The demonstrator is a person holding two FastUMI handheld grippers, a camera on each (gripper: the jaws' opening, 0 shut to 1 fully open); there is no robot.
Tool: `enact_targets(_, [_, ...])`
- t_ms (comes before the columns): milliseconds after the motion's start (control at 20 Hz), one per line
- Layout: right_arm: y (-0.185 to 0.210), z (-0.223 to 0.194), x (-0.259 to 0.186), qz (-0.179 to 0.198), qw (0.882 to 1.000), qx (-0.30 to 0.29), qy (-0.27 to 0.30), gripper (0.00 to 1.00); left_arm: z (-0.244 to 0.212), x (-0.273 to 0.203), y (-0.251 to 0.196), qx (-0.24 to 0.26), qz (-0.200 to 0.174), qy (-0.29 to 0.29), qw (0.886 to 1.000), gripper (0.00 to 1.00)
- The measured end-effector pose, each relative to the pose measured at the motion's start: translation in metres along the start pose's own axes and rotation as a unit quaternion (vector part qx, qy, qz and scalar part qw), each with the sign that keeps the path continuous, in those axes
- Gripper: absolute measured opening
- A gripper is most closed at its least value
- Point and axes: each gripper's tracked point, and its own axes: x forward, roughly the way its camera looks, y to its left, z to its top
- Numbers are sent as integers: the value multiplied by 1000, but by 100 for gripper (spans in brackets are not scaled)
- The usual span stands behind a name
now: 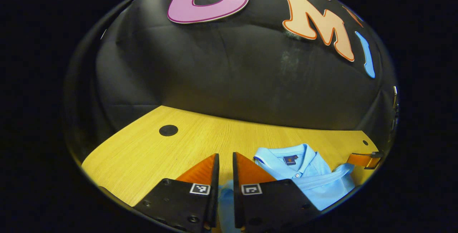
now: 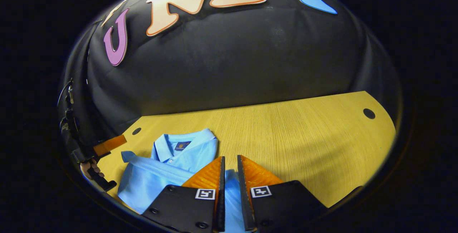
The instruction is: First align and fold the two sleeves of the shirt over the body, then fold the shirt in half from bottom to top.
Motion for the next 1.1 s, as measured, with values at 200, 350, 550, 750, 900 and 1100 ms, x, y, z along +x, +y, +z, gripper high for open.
enact_targets(200, [14, 10, -23, 23, 1000, -3, -16, 84, 17, -25, 11, 27, 21, -15, 999, 55])
enact_targets(350, [28, 19, -55, 40, 998, -4, -45, 92, 33, -62, 15, 51, 30, -47, 997, 90])
enact_targets(550, [36, 26, -109, 44, 995, -29, -90, 98, 39, -120, -2, 62, -8, -75, 995, 94])
enact_targets(750, [39, 19, -172, 49, 989, -36, -132, 98, 23, -172, -11, 72, -31, -95, 992, 94])
enact_targets(900, [39, -3, -216, 59, 986, -34, -150, 98, 5, -205, -18, 72, -45, -99, 991, 93])
enact_targets(1100, [35, -33, -266, 62, 981, -43, -178, 97, -18, -239, -37, 77, -65, -106, 989, 93])
